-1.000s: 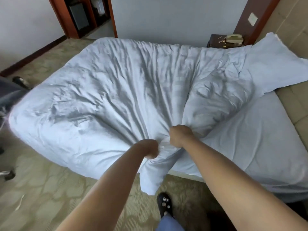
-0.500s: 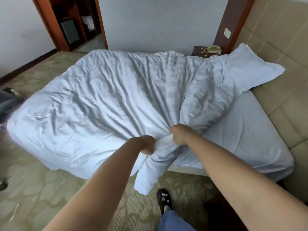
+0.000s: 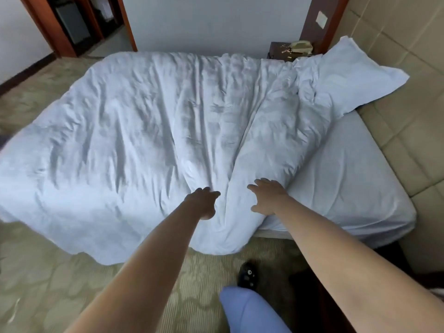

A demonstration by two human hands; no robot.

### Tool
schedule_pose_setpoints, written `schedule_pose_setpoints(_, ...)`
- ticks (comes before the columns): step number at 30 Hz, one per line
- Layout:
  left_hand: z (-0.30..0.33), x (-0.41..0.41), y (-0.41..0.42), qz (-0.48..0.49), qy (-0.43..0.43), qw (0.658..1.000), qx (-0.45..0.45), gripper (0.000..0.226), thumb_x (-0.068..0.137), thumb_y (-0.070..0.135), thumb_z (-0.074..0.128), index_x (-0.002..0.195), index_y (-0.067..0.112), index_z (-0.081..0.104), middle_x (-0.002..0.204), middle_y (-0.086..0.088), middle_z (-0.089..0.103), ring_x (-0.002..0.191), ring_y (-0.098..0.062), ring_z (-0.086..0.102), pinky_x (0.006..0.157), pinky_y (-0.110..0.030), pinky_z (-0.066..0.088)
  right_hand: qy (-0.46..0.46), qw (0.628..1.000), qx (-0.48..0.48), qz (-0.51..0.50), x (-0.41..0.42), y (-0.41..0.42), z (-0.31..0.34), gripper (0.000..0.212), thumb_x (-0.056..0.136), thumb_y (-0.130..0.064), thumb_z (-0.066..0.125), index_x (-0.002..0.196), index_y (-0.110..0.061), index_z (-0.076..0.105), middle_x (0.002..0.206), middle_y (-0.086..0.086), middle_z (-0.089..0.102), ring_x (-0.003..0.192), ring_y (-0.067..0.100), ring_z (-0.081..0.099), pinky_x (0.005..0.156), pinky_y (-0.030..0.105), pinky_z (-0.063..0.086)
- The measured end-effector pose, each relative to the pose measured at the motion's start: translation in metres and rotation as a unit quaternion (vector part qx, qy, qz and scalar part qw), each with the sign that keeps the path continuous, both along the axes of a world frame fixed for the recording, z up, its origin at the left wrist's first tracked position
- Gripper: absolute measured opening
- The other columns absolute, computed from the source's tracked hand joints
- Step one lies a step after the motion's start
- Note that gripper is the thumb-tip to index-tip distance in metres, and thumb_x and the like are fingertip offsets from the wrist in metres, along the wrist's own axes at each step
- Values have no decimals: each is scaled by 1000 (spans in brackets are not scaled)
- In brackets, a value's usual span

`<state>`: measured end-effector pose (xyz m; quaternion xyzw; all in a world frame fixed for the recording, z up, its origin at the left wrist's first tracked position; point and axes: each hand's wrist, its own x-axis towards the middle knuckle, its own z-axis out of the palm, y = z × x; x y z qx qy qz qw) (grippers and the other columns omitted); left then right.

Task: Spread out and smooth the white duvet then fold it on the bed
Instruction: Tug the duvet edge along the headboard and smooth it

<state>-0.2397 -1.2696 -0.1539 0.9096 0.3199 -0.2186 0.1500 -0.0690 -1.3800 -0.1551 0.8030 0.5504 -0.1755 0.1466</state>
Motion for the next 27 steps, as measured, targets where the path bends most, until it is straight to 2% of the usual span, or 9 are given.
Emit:
schedule_pose_setpoints(7,-6,95,25,-60,-17,998,28,63,93,15,45,150,25,19,158,-5,12,143,-23,16,112,-42,28,24,999,19,-35,73,25,-11,79,87,-45,57,151,-25,16,159,3,11,147,21,6,117,37,10)
schedule_pose_setpoints(12,-8,173,50,-88,-3,995,38,60,94,13,41,149,24,21,155,-5,19,142,-22,18,110,-41,32,36,998,24,-53,141,53,-14,82,86,-46,58,151,-26,12,160,4,7,147,20,5,118,38,10)
schedule_pose_setpoints(20,-17,254,78,-119,-2,992,30,59,98,22,40,151,23,16,158,-5,13,144,-22,16,111,-40,29,69,993,-17,-96,222,71,-20,82,88,-43,56,153,-25,9,161,4,1,148,20,1,118,37,7)
schedule_pose_setpoints(24,-13,290,96,-142,-14,990,19,59,98,24,41,151,22,16,158,-5,14,143,-23,17,112,-42,28,67,989,-16,-131,251,74,-6,77,89,-39,54,152,-23,13,160,6,5,147,21,5,117,37,13)
schedule_pose_setpoints(27,-8,320,102,-143,-32,989,-12,59,97,23,43,151,22,18,157,-4,15,143,-23,19,110,-42,31,54,985,-27,-161,273,74,3,69,90,-33,52,150,-22,20,157,7,14,145,22,16,113,34,22)
